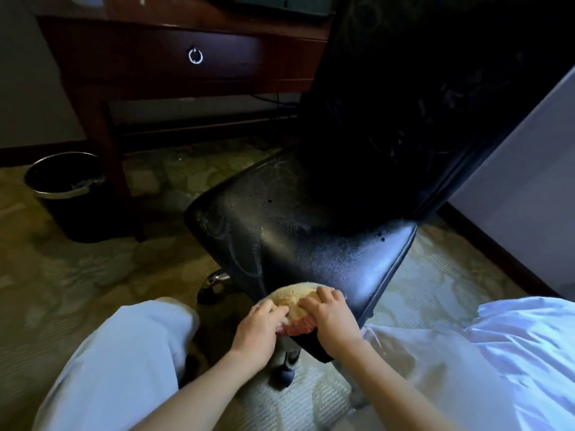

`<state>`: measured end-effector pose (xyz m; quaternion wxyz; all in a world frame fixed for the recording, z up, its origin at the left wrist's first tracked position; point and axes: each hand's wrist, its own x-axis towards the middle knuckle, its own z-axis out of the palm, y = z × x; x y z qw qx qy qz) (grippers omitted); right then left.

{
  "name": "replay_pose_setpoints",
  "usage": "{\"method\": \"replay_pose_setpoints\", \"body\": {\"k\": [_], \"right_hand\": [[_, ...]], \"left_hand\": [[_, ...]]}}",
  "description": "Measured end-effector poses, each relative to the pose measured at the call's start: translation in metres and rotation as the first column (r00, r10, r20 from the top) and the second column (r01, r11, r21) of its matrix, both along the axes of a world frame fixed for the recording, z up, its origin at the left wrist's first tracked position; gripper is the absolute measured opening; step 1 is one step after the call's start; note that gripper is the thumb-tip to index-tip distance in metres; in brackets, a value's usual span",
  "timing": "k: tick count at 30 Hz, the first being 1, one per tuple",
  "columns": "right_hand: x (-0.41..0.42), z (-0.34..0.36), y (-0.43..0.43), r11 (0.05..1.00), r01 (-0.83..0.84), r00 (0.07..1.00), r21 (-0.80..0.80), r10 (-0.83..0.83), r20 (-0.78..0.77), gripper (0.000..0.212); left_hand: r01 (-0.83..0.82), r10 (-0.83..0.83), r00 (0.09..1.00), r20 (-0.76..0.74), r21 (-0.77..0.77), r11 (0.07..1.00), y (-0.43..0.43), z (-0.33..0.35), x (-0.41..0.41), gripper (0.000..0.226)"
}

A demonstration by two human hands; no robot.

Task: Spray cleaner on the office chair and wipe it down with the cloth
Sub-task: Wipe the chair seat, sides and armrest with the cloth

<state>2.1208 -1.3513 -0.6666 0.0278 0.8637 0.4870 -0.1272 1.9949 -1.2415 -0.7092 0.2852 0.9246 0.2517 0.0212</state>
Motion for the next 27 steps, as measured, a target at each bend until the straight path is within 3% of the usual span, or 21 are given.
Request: {"method": "replay_pose_setpoints", "body": {"k": [3,7,10,14,18,27], "right_hand": [[-0.017,0.003,-0.006,0.992,-0.034,0.997,-0.123,0.042,0.061,0.059],[-0.038,0.004,-0.016,0.97,-0.06,0.991,-0.235,0.086,0.1,0.048],[-0.038,0.005,-0.018,0.99,-0.024,0.998,-0.138,0.031,0.046,0.051],[-0.022,0.015,0.008,0.994,-0.058,0.998,0.091,0.057,0.013,0.043],[-0.002,0.038,0.077,0.969,-0.123,0.992,0.214,0.111,0.067,0.04],[0.042,0.049,0.267,0.908,-0.318,0.934,0.272,0.25,0.257,0.052]], "left_hand": [[0.018,-0.018,1.0,-0.004,-0.036,0.999,-0.009,-0.005,-0.013,0.047],[0.179,-0.172,0.971,-0.163,0.029,0.983,-0.015,-0.001,-0.024,0.021],[0.22,-0.208,0.967,-0.151,0.07,0.973,0.001,0.006,-0.031,0.039],[0.206,-0.224,0.973,0.053,0.233,0.95,0.054,0.026,-0.029,0.052],[0.069,-0.117,0.985,0.13,0.323,0.944,0.113,0.04,-0.017,0.05],[-0.3,0.187,0.932,0.311,0.37,0.879,0.273,0.039,0.01,0.06]]}}
